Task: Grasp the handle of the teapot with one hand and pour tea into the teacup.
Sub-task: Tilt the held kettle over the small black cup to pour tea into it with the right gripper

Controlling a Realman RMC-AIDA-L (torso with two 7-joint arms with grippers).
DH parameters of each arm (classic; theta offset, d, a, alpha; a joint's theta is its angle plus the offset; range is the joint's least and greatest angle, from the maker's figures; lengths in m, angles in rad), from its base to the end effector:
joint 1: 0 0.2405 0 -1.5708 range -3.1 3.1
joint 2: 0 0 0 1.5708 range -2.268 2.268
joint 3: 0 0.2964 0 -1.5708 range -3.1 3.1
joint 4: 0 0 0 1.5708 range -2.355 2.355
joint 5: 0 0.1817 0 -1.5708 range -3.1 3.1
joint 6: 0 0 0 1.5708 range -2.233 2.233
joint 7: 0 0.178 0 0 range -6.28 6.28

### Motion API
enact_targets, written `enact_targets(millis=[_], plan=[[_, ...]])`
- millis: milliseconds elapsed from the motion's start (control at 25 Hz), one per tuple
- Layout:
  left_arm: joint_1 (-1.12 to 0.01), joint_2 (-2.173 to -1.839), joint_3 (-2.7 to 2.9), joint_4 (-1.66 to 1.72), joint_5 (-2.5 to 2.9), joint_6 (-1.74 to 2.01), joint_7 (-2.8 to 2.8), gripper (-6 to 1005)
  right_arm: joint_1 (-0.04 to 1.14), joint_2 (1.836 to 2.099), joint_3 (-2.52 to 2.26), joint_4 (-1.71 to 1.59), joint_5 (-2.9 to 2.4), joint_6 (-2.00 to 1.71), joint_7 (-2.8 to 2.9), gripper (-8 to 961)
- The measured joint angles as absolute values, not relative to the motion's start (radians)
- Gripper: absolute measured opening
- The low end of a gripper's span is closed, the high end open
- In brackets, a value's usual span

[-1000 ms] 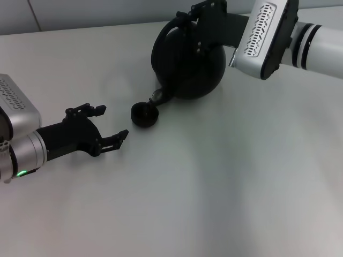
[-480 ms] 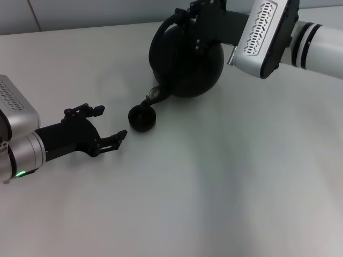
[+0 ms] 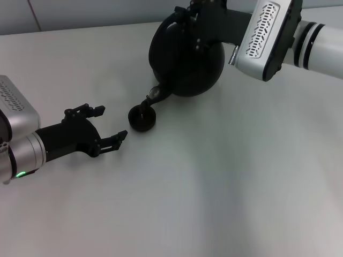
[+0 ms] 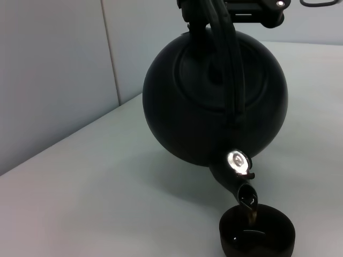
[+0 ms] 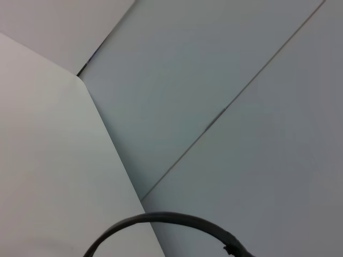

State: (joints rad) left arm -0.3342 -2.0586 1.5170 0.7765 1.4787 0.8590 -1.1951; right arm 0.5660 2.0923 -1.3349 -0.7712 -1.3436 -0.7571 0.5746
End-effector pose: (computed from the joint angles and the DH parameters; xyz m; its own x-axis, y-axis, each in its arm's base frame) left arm -0.2897 0.3383 -0.1020 0.9367 0.1928 0.2922 0.3150 -0.8282 -0.4636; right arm 0.2024 0.4341 -0.0612 0.9272 0.3704 -0.0551 0.2005 -0.6154 -0.7622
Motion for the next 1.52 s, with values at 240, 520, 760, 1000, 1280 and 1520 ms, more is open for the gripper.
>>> enact_targets(millis=[240,520,760,1000,1280,1520], plan=[[-0.334,-2.059,1.518,0.776,1.479,0.859,-1.195,808,0.566,2.092,-1.337,-0.774,-1.344,-0.756,0.571,82],[-0.334,-2.059,1.519,0.777,1.479,0.859,-1.195,808,0.566,2.092,-1.338,-0.776,-1.345,-0.755,0.568,81],[-0.334,-2.059,1.517,0.777,1.479,0.859,-1.195,808,0.566,2.092,-1.338,-0.778,-1.348,-0.755,0.567,81],[-0.334,-2.059,1.514,0.778,1.479,0.859,-1.195,808,0.565,2.091,-1.338,-0.770,-1.346,-0.756,0.625,81],[-0.333,-2.057,1.514,0.782,1.479,0.859,-1.200,808,0.554,2.087,-1.324,-0.765,-1.345,-0.761,0.699,82],[-0.330,-2.056,1.515,0.790,1.479,0.859,-1.203,808,0.540,2.085,-1.305,-0.753,-1.344,-0.765,0.794,82]])
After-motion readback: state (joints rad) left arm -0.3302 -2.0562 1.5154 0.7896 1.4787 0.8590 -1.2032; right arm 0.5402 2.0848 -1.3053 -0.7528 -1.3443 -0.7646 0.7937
